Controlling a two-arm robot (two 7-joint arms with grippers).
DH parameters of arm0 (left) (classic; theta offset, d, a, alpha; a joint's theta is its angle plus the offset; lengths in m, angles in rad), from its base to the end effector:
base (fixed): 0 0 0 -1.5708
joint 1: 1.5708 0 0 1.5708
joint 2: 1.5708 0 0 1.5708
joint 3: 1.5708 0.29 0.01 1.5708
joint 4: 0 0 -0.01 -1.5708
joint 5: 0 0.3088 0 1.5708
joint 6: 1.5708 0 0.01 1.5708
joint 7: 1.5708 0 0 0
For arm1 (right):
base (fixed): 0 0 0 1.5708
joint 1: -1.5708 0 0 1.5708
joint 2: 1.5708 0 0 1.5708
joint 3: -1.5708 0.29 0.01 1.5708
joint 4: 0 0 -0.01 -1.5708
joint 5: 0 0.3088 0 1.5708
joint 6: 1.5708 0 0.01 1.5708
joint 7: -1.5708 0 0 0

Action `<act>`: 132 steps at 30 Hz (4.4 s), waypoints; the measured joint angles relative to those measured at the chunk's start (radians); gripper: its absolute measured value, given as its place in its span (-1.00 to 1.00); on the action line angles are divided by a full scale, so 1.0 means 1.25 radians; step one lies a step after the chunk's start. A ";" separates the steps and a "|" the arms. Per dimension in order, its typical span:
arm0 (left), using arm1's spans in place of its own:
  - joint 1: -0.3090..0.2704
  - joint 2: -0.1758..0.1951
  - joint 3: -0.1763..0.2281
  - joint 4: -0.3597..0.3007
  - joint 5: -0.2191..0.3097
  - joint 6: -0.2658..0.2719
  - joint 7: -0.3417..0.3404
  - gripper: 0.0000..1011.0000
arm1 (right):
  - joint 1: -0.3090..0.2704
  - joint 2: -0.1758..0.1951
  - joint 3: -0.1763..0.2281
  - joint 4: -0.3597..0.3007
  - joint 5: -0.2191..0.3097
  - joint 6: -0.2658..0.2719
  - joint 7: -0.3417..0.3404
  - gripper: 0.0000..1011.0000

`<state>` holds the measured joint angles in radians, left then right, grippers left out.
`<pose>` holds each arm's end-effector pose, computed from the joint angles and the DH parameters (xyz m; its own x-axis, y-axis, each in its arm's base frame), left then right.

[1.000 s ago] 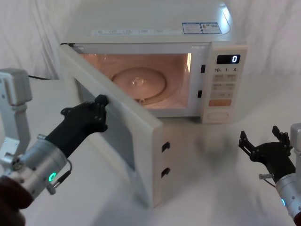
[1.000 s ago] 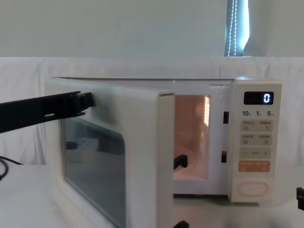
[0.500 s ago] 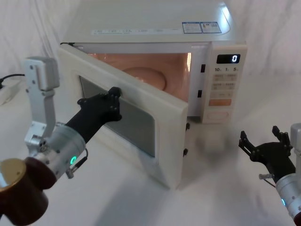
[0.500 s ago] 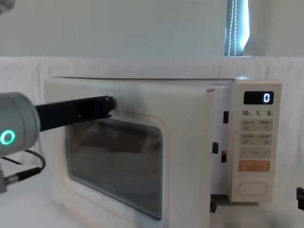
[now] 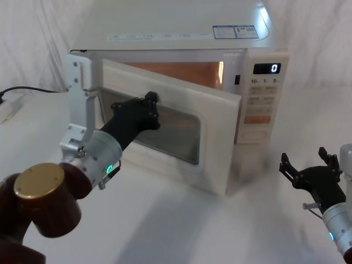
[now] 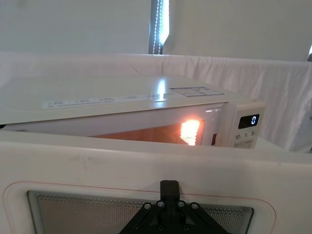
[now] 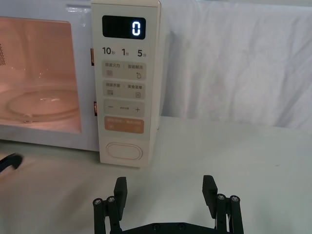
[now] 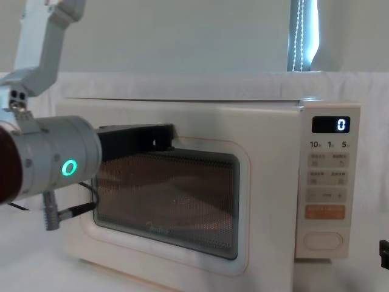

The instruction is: Press the button to open the microwave door with one hand; close the microwave door with the other hand.

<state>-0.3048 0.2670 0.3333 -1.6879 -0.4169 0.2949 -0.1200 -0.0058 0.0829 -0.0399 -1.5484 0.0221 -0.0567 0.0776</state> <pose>0.3804 -0.0345 -0.1786 0.4854 0.8728 -0.0507 -0.8743 0.4848 -0.0242 0.3264 -0.0123 -0.3085 0.1170 -0.9912 0.0622 0.9927 0.1185 0.0204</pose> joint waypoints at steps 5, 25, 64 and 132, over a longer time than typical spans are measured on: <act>-0.026 -0.020 0.009 0.037 0.027 -0.007 -0.004 -1.00 | 0.000 0.000 0.000 0.000 0.000 0.000 0.000 0.98; -0.103 -0.084 0.005 0.155 0.109 -0.047 0.003 -1.00 | 0.000 0.000 0.000 0.000 0.000 0.000 0.000 0.98; -0.154 -0.179 -0.050 0.259 0.193 -0.042 0.010 -1.00 | 0.000 0.000 0.000 0.000 0.000 0.000 0.000 0.98; 0.078 -0.062 -0.086 -0.084 0.175 0.012 -0.063 -0.04 | 0.000 0.000 0.000 0.000 0.000 0.000 0.000 0.98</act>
<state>-0.2074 0.1896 0.2260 -1.7933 -0.1978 0.3098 -0.1988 -0.0058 0.0829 -0.0399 -1.5484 0.0221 -0.0567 0.0776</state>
